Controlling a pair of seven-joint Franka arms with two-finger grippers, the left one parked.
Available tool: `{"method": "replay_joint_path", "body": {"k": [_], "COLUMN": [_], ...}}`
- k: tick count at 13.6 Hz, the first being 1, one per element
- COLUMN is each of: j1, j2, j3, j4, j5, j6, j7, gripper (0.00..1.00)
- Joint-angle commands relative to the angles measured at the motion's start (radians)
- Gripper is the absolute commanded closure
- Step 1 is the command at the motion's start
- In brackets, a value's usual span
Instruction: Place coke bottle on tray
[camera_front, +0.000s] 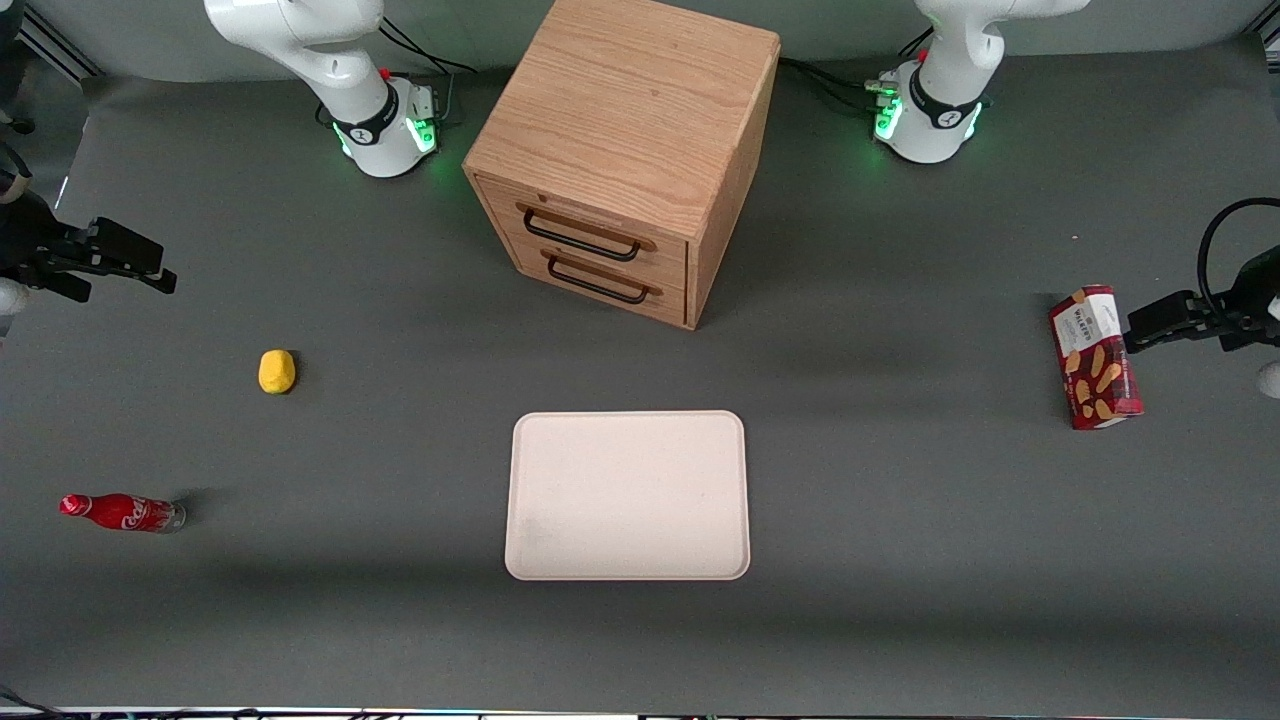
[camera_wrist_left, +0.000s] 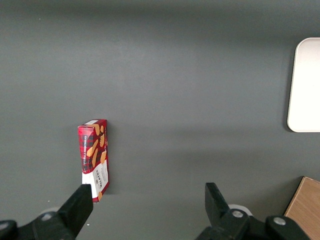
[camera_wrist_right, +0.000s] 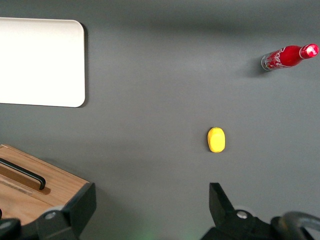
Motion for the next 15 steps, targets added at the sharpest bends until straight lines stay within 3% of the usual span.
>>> {"method": "replay_joint_path", "body": {"k": [1,5,10,15], "j1": [0.001,-0.021,-0.212,-0.380], "j2": [0.009,0.127,0.263,0.423], "j3": [-0.031,-0.153,-0.166,-0.154], "j4": [0.016,0.162,0.327,0.509], "j5": [-0.024,-0.024,-0.010,0.083], "j6": [0.002,0.001,-0.003,0.008], "j7": [-0.014,-0.102,-0.448,-0.669], "gripper": [0.00,0.00,0.00,0.00]}}
